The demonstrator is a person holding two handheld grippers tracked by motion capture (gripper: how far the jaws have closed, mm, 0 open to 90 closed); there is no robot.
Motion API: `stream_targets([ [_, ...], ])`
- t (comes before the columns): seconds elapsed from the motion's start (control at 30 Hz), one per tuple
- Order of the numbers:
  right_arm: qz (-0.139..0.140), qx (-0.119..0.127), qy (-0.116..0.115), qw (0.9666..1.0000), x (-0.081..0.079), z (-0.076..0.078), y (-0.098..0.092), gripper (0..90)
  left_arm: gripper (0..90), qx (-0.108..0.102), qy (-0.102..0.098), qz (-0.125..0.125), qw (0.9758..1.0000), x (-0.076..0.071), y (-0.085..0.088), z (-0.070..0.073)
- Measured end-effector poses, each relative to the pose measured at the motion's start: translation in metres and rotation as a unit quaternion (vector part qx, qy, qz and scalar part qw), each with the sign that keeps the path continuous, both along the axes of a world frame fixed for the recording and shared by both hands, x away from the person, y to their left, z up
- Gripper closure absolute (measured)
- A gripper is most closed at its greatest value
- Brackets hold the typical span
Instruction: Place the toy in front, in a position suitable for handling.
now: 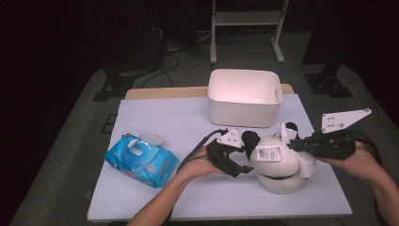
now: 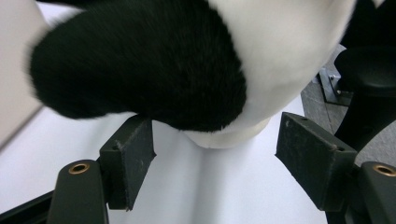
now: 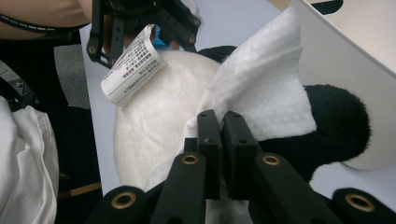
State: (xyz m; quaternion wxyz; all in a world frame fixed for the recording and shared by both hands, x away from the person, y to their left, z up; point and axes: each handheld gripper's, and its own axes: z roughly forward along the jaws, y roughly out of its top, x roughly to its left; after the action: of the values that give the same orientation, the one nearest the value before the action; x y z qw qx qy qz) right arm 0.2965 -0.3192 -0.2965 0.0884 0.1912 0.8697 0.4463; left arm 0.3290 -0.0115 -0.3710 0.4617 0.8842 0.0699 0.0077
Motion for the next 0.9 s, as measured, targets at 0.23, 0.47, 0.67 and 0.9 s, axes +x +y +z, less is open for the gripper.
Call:
stream_targets([
  [0.23, 0.001, 0.001, 0.002, 1.0000, -0.001, -0.001, -0.001, 86.0, 22.4, -0.016, 0.015, -0.017, 0.9996, 0.004, -0.019, -0.016],
  [0.47, 0.000, 0.010, 0.004, 0.9999, -0.002, -0.001, -0.006, 86.0, 28.6, -0.046, 0.006, -0.029, 0.9985, 0.006, -0.023, -0.012],
  [0.67, 0.010, 0.029, -0.004, 0.9995, -0.002, 0.002, -0.001, 86.0, 31.8, -0.047, -0.003, -0.030, 0.9984, 0.004, -0.016, -0.004],
  [0.9, 0.026, 0.046, -0.010, 0.9986, 0.002, 0.007, 0.017, 86.0, 31.7, -0.031, -0.020, -0.017, 0.9992, 0.000, 0.016, 0.016],
])
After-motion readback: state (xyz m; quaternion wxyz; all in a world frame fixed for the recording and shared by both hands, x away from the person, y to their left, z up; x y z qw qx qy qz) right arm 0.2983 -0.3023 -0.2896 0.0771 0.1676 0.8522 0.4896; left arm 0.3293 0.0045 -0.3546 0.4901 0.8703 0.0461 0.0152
